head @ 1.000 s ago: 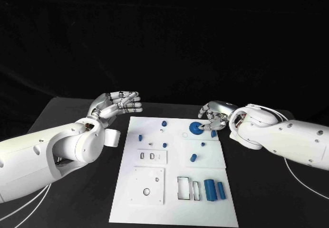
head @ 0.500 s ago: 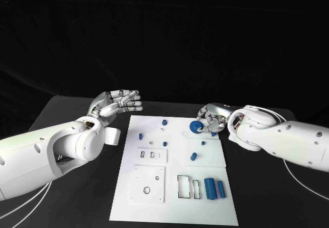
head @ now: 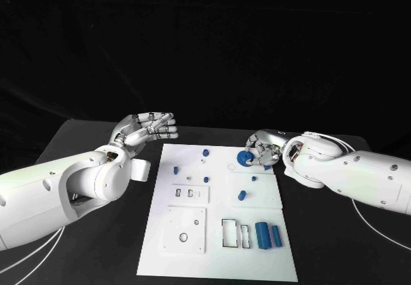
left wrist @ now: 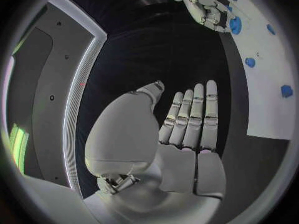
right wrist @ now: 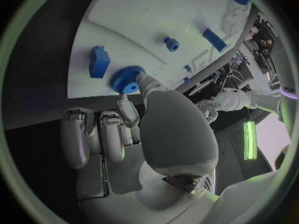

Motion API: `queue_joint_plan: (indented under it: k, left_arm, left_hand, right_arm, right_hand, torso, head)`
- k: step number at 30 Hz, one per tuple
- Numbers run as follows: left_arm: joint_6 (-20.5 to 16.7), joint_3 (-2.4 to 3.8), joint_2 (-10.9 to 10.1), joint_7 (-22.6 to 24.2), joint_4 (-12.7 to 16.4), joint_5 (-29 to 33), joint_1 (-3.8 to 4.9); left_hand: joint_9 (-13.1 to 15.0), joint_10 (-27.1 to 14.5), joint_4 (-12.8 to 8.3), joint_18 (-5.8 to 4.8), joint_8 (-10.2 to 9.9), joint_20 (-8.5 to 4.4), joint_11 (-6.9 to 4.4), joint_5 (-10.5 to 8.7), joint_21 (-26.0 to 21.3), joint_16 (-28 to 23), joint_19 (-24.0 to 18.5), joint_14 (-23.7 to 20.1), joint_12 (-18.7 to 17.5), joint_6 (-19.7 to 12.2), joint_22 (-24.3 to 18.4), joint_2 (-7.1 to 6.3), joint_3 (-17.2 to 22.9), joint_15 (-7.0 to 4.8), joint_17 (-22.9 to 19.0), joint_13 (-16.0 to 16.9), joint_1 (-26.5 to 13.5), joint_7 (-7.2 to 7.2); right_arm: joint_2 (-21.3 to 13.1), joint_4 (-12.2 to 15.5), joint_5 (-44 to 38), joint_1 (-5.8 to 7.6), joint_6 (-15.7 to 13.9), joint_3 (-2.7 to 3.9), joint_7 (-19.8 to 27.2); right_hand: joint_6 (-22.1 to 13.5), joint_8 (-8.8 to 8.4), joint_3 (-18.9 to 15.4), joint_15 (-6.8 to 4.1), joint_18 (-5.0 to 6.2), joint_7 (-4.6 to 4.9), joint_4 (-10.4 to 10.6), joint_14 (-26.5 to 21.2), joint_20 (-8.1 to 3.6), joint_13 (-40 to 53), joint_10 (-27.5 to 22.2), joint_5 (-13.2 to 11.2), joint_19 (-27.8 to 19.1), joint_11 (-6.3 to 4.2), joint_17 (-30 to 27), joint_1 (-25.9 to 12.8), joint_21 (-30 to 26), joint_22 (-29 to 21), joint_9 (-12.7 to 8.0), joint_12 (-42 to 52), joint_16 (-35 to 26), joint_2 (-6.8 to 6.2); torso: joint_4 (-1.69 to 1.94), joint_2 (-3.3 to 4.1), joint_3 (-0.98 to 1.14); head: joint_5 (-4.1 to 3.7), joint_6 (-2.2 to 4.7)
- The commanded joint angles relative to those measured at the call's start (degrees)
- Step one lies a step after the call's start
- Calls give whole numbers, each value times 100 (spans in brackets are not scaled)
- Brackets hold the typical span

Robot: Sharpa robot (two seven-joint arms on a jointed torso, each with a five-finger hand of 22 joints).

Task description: Assemble the parts on the task board

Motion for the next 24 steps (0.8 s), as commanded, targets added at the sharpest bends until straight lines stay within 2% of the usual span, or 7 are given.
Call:
queue_joint_plan:
  k: [1, 8, 13, 16, 18, 20, 24]
  left_arm:
    - [102, 5, 6, 19, 6, 12, 7]
    - [97, 5, 8, 15, 10, 12, 7]
    - [96, 5, 2, 10, 11, 12, 7]
    - [97, 5, -1, 3, 11, 12, 7]
    - [102, 5, -2, -2, 11, 12, 7]
    - [110, 5, -2, -10, 11, 12, 7]
    - [119, 5, -2, -19, 8, 12, 7]
  left_hand:
    - [-5, -45, 14, 19, -27, 12, -2, -20, -18, -38, -20, -32, -31, -36, -9, 2, 36, 0, 5, -3, -60, 280]
    - [-6, -51, 13, 19, -31, 13, 0, -18, -18, -42, -21, -32, -31, -38, -12, 13, 44, 2, 8, -3, -60, 281]
    - [-6, -51, 13, 19, -31, 13, 0, -18, -18, -42, -21, -32, -31, -38, -12, 13, 44, 2, 8, -3, -60, 281]
    - [-6, -51, 13, 19, -31, 13, 0, -18, -18, -42, -21, -32, -31, -38, -12, 13, 44, 2, 8, -3, -60, 281]
    - [-6, -51, 13, 19, -31, 13, 0, -18, -18, -42, -21, -32, -31, -38, -12, 13, 44, 2, 8, -3, -60, 281]
    - [-6, -51, 13, 19, -31, 13, 0, -18, -18, -42, -21, -32, -31, -38, -12, 13, 44, 2, 8, -3, -60, 281]
    - [-6, -51, 13, 19, -31, 13, 0, -18, -18, -42, -21, -32, -31, -38, -12, 13, 44, 2, 8, -3, -60, 281]
  right_arm:
    - [18, -23, -93, -14, 172, -10, -26]
    - [77, -77, -94, -37, 234, -24, -26]
    - [92, -107, -107, -61, 198, -32, -26]
    - [86, -110, -142, -69, 22, -35, 15]
    - [81, -103, -199, -74, -127, -36, 39]
    - [77, -88, -300, -78, -301, -36, 65]
    - [69, -46, -456, -86, -555, -37, 104]
  right_hand:
    - [38, 23, 30, 23, -80, -1, 3, 536, -1, 9, 48, 19, 67, 5, 1287, 50, 30, 752, -6, 37, 36, 6]
    - [39, 23, 32, 23, -81, -1, 2, 537, -1, 6, 45, 18, 68, 5, 1292, 51, 31, 754, -6, 35, 38, 6]
    - [135, 69, 175, 15, -93, -12, -10, 544, -7, 131, 134, 43, 99, -6, 1323, 130, 68, 807, -18, 131, 50, 72]
    - [351, 152, 381, -14, -111, -58, -1, 553, -27, 265, 252, -21, 150, -46, 1359, 173, 124, 885, -27, 235, 63, 188]
    - [572, 246, 680, -92, -128, -158, -65, 557, -93, 436, 414, -351, 200, -136, 1375, 257, 178, 959, -24, 353, 69, 254]
    - [672, 297, 885, -127, -140, -203, -147, 558, -128, 513, 489, -356, 231, -177, 1381, 299, 209, 1004, -13, 398, 71, 254]
    - [766, 363, 1059, -159, -148, -244, -235, 560, -158, 591, 567, -340, 254, -213, 1389, 299, 232, 1038, 10, 444, 74, 238]
  torso:
    - [2, 0, -6]
    - [0, 0, -1]
    - [-1, 0, -2]
    - [-4, -2, -3]
    - [-5, -2, -2]
    - [-3, -2, 0]
    - [2, -3, -1]
  head:
    - [2, -10]
    - [12, -22]
    - [15, -28]
    - [19, -31]
    - [22, -30]
    - [20, -31]
    - [20, -25]
